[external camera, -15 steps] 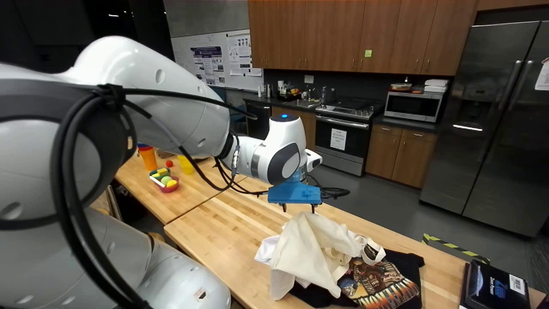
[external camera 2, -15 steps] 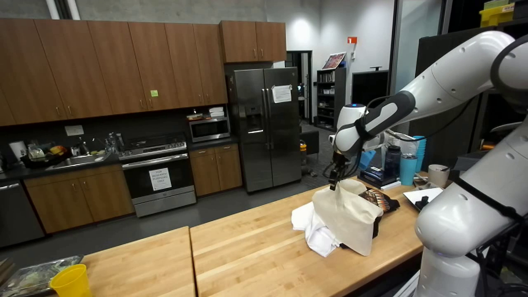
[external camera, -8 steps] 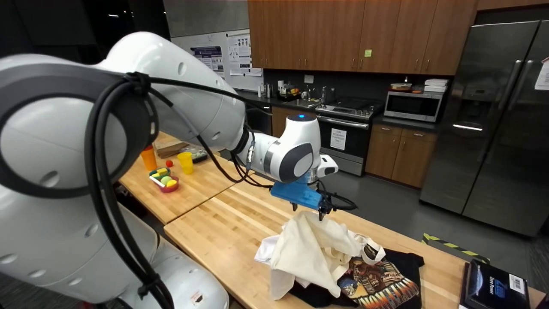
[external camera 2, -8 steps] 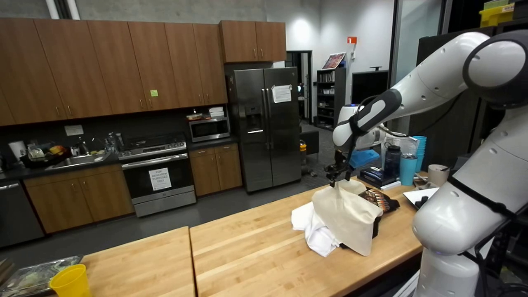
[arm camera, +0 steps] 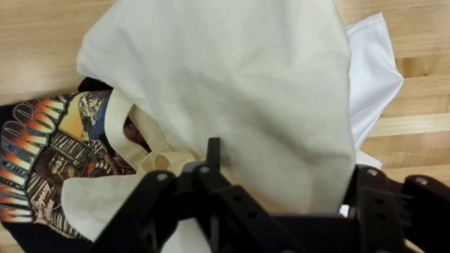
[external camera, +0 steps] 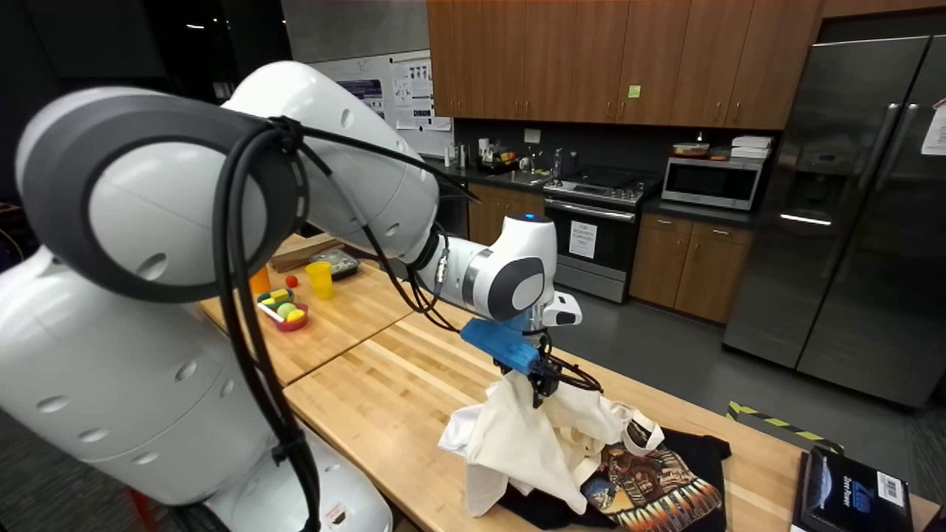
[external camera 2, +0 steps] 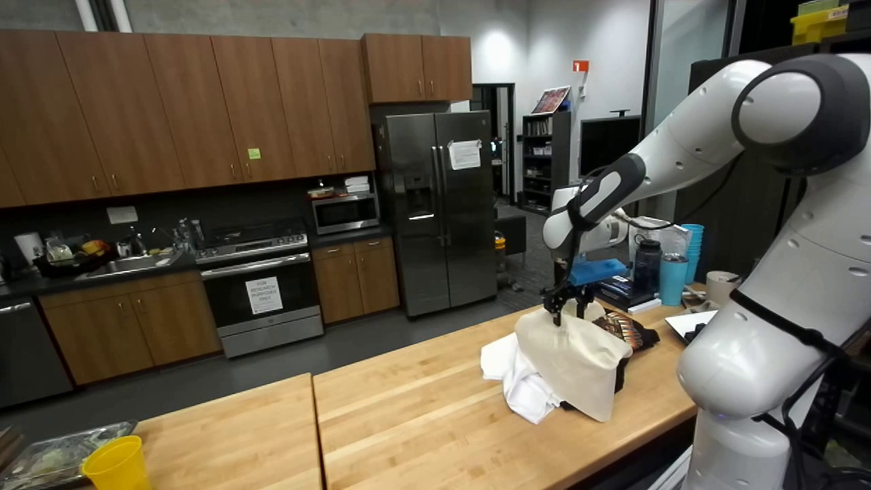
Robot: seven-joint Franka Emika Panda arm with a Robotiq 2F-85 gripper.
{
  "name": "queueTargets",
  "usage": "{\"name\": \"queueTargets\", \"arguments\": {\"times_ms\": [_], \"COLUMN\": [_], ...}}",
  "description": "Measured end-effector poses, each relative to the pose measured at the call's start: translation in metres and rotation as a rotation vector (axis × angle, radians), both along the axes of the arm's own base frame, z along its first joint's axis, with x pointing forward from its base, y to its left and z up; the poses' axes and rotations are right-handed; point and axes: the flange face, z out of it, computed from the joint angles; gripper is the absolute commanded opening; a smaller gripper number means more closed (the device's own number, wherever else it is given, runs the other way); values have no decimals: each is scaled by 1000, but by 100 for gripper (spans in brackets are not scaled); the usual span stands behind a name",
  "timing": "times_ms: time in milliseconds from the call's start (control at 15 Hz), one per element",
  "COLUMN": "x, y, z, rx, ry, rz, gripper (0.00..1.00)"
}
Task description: Move the cream tote bag to the left
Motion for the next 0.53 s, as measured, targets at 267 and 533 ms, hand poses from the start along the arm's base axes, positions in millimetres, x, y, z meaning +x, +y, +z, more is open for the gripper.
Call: {"name": "queueTargets", "arguments": {"times_ms": [267,533], "x": [-1,1], "y": [10,34], "z": [-15,-1], "rx": [18,13], "ry": [64,99], "rz": [6,119], "gripper": [9,0]}}
